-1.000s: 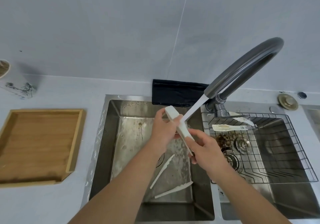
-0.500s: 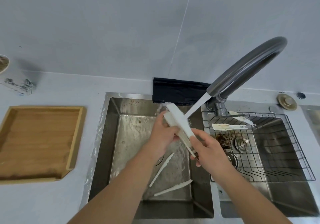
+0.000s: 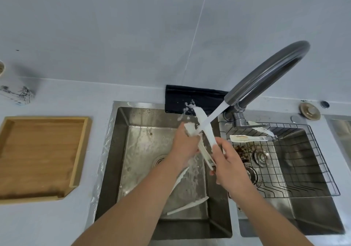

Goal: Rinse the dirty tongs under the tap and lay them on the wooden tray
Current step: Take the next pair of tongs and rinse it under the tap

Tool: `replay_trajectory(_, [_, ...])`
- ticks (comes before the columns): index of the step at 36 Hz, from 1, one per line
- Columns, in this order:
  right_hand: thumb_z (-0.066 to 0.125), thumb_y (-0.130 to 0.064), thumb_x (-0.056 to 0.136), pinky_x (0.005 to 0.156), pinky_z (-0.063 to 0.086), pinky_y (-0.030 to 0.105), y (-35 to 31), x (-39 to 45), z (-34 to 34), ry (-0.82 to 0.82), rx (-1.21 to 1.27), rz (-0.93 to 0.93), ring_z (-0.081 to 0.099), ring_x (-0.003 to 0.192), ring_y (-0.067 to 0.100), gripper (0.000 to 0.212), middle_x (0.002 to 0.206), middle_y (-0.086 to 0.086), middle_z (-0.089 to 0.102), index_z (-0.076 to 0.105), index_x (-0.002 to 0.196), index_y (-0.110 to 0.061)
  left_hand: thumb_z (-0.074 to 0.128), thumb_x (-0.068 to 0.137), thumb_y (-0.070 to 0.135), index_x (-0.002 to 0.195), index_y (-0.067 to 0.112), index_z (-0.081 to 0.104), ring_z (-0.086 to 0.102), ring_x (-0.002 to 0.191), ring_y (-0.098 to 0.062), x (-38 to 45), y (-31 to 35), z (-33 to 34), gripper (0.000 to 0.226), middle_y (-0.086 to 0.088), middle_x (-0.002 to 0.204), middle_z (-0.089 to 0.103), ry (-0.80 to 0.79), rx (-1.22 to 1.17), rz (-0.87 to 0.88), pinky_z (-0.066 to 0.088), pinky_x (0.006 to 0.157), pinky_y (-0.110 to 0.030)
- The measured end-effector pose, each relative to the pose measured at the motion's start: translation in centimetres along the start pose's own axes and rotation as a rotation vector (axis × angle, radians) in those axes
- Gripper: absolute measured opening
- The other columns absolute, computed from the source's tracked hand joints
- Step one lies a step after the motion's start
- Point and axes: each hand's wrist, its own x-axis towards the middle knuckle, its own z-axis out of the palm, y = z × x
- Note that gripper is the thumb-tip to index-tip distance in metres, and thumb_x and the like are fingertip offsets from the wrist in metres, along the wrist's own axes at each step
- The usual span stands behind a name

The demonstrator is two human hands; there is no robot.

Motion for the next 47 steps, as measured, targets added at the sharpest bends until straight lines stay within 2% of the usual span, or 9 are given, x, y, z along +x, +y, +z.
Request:
replay_trajectory(3, [0.035,-0.035,0.107,0.054,0.047,0.034,0.0,0.3,0.2,0.024,-0.039,-0.015,0.06,0.062,0.015,0.024,0.077,-0.002,0.064,0.052,0.124,-0.035,0.053,0.087,-0.009,0.122,0.024,0.048,0.069,0.083,-0.019,-0.6,-0.7,0.7,0.048,-0.01,0.105,0.066,-0.031,0.02,0.015,0.063,0.072,-0.035])
replay_trajectory(10, [0.032,-0.037,0.107,0.064,0.051,0.035,-0.5,-0.3,1.0,-0.006,-0.176,-0.123,0.066,0.067,0.021,0.032,0.083,0.006,0.07,0.043,0.137,-0.036,0.056,0.092,0.006,0.114,0.018,0.051,0.066,0.086,-0.016,0.5,-0.2,0.0,0.025,-0.001,0.1,0.065,0.213,0.199,0.062,0.054,0.066,-0.028])
replay_trajectory(15, [0.033,-0.037,0.107,0.06,0.049,0.033,-0.7,-0.5,1.2,0.009,-0.212,-0.161,0.064,0.06,0.015,0.035,0.079,0.003,0.07,0.041,0.14,-0.032,0.049,0.095,0.009,0.125,0.002,0.053,0.064,0.104,-0.036,1.0,0.5,-0.3,0.031,-0.018,0.115,0.065,0.207,0.453,0.084,0.055,0.092,-0.046])
replay_trajectory(27, [0.031,-0.038,0.106,0.056,0.048,0.034,0.2,-1.5,2.5,-0.019,-0.267,-0.134,0.064,0.058,0.019,0.029,0.07,0.004,0.067,0.04,0.134,-0.037,0.046,0.098,0.007,0.105,-0.001,0.06,0.059,0.085,-0.028,1.9,0.5,-1.8,0.018,-0.015,0.104,0.064,0.164,0.862,0.074,0.045,0.067,-0.028])
replay_trajectory(32, [0.031,-0.038,0.106,0.065,0.052,0.03,0.9,-2.1,1.3,-0.004,-0.272,-0.123,0.067,0.071,0.013,0.036,0.085,0.001,0.071,0.042,0.14,-0.034,0.047,0.096,0.015,0.105,-0.001,0.068,0.07,0.094,-0.038,2.1,0.6,-2.5,0.028,-0.02,0.101,0.071,0.189,0.698,0.008,0.059,0.082,-0.045])
replay_trajectory(34, [0.031,-0.035,0.107,0.062,0.046,0.017,0.9,-2.1,0.6,0.013,-0.236,-0.119,0.063,0.073,0.007,0.034,0.091,0.0,0.07,0.046,0.138,-0.03,0.048,0.097,0.011,0.09,0.0,0.068,0.072,0.074,-0.031,2.0,0.4,-2.2,0.023,-0.019,0.085,0.071,0.2,0.562,0.012,0.063,0.069,-0.043])
replay_trajectory(38, [0.031,-0.035,0.107,0.056,0.047,0.033,1.1,-1.7,-0.4,0.025,-0.11,-0.086,0.053,0.056,0.01,0.023,0.083,0.002,0.067,0.051,0.115,-0.042,0.054,0.097,0.007,0.087,-0.001,0.065,0.065,0.059,-0.016,1.0,0.4,-1.5,0.017,-0.014,0.08,0.069,0.154,0.265,-0.031,0.054,0.047,-0.022])
replay_trajectory(42, [0.032,-0.037,0.107,0.058,0.05,0.038,1.0,-1.4,-0.1,0.028,-0.094,-0.086,0.053,0.055,0.01,0.024,0.08,0.002,0.065,0.053,0.119,-0.038,0.062,0.089,0.0,0.104,0.009,0.061,0.069,0.076,-0.02,0.0,0.2,-0.6,0.018,-0.009,0.097,0.068,0.041,0.242,-0.044,0.053,0.048,-0.019])
replay_trajectory(47, [0.032,-0.037,0.106,0.069,0.048,0.023,1.0,-1.7,0.6,0.014,-0.151,-0.13,0.062,0.074,0.004,0.035,0.09,-0.006,0.068,0.052,0.134,-0.028,0.054,0.09,0.006,0.11,0.01,0.058,0.066,0.077,-0.021,1.1,0.3,-1.3,0.021,-0.008,0.094,0.065,0.167,0.374,-0.014,0.06,0.061,-0.034])
